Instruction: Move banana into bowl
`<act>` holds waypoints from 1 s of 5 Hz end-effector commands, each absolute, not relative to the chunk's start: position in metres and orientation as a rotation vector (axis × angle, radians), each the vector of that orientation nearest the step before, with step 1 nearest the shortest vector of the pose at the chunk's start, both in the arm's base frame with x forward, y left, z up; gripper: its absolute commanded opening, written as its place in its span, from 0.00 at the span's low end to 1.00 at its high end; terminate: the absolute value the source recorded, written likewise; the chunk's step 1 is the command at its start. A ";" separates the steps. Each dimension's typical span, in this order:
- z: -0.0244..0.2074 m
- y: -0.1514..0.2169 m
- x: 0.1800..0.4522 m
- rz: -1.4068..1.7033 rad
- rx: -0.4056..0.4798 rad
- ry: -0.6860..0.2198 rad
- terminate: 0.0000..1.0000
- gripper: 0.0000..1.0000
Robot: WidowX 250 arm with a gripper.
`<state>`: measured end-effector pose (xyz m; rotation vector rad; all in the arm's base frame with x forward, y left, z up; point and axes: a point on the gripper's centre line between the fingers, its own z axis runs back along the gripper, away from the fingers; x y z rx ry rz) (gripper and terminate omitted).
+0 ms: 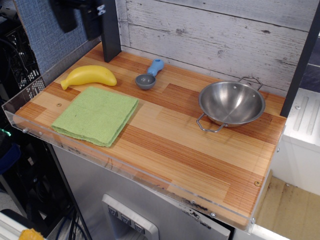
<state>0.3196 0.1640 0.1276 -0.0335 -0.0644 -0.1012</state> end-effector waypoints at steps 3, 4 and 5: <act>0.084 0.187 0.363 -0.139 0.024 -0.108 0.00 1.00; 0.072 0.186 0.364 -0.219 0.003 -0.073 0.00 1.00; 0.059 0.191 0.361 -0.261 -0.055 -0.071 0.00 1.00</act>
